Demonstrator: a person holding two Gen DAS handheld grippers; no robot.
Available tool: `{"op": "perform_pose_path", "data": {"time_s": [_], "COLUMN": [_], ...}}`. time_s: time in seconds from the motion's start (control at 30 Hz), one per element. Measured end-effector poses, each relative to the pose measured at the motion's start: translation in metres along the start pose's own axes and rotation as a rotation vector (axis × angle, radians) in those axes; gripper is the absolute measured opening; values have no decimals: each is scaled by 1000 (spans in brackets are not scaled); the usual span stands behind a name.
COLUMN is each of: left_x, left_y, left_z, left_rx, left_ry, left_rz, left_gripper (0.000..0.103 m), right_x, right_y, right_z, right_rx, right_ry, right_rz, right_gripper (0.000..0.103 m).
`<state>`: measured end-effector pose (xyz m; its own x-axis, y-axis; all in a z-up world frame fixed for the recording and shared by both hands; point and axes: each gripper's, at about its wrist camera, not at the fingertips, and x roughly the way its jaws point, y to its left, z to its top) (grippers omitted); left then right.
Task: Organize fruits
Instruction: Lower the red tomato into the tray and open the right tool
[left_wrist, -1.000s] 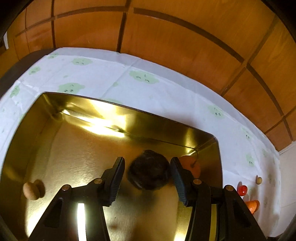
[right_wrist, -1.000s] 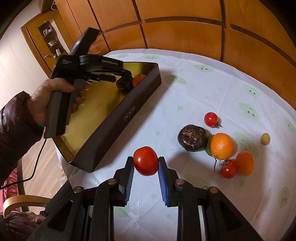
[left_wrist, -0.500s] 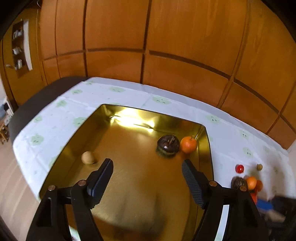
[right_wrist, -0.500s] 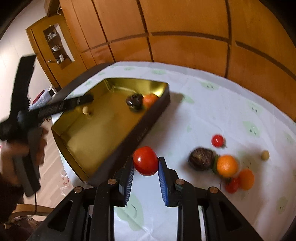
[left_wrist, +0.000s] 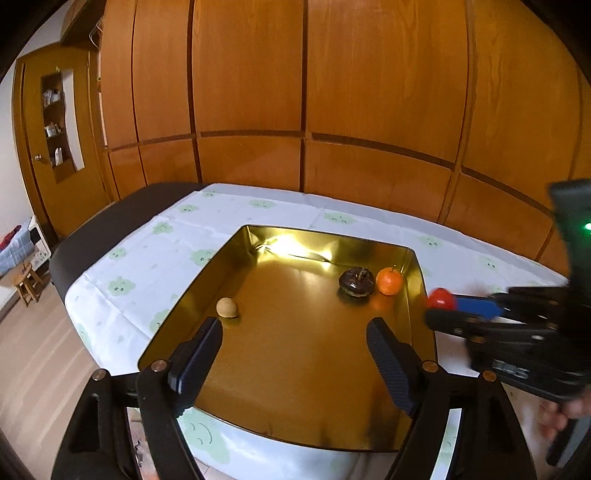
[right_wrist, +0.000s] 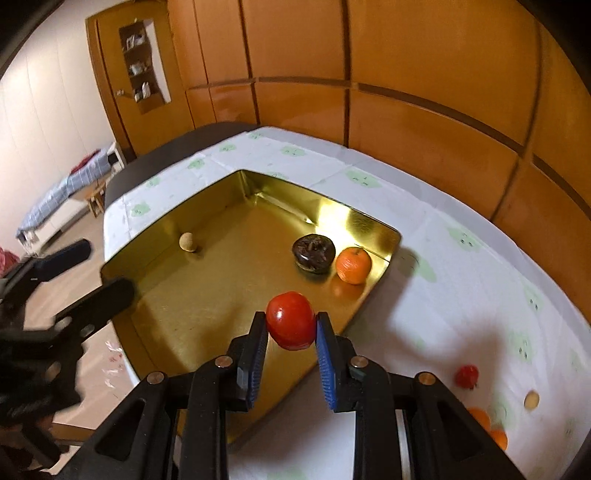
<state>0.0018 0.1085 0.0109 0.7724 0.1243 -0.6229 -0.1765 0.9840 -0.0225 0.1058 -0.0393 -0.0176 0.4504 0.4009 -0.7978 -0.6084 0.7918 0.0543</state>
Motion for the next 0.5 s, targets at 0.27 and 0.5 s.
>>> {"op": "perform_pose_path", "data": {"time_s": [0.27, 0.5], "left_x": [0, 5], "left_y": [6, 6], "left_z": [-3, -8], "left_rx": [-8, -15], "left_ry": [6, 33], "left_rz": [5, -2], "left_gripper": [82, 82], "right_x": [36, 55], "right_y": [6, 6], "right_z": [10, 15], "right_rx": [-44, -43], "right_ry": [64, 88], "right_rz": [-52, -85], "right_gripper": [26, 26]}}
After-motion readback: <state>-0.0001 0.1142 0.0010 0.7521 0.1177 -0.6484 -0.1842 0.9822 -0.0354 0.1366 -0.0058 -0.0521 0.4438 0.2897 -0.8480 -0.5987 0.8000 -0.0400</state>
